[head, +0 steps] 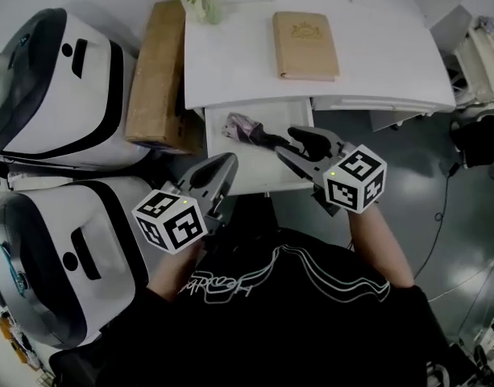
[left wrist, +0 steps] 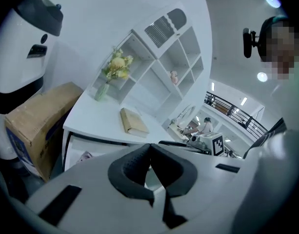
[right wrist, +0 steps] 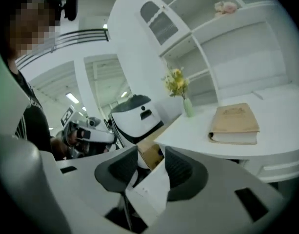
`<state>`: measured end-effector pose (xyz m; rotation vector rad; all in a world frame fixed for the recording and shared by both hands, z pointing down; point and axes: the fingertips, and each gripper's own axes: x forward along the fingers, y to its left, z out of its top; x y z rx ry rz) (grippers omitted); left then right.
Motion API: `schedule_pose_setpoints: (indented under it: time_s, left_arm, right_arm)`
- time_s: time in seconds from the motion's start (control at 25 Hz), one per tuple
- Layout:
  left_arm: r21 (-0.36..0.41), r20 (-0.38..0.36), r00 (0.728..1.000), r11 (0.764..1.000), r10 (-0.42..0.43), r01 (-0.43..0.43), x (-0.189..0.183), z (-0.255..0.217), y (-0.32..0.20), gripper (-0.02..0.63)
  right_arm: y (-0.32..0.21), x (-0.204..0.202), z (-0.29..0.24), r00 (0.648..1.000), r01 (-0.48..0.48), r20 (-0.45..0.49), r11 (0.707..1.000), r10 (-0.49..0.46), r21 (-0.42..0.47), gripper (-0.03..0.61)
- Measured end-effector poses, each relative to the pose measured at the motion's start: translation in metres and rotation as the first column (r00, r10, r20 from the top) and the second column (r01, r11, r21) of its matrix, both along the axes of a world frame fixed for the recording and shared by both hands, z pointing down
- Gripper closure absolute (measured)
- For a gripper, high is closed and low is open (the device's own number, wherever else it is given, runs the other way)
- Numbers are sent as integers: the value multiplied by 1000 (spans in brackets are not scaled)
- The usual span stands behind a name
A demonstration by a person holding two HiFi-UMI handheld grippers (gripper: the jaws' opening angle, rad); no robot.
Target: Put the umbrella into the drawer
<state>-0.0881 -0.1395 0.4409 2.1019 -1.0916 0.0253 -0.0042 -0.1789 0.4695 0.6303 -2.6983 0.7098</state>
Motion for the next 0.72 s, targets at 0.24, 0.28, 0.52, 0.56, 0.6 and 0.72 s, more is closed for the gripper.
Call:
schedule_pose_setpoints:
  time_s: [0.24,0.28,0.52,0.56,0.6,0.72]
  left_arm:
    - [139,-10,997,988,74,-72,34,-66,32,594]
    - [157,-9,996,984,87,-84,39,-75,37,594]
    - [242,-9,990,961,141,-135,66,-116,62,594]
    - [252,-8,989,958,145,-138,69,-120,63,594]
    - [261,-5,989,955,147,-140,71,-124,65,594]
    - [269,2,988,951,155,-150,74,-129,69,594]
  right_arm:
    - [54,19,-77,989,38,137,996,-48,77,485]
    - [62,22,-88,984,36,172,996,-50,80,494]
    - [94,41,-130,925,2,379,1000,2,-11,525]
    - [97,42,-136,922,1,387,1000,1,-6,526]
    - [101,42,-142,925,0,380,1000,-5,12,529]
    - [107,40,-151,944,-8,328,997,-19,81,532]
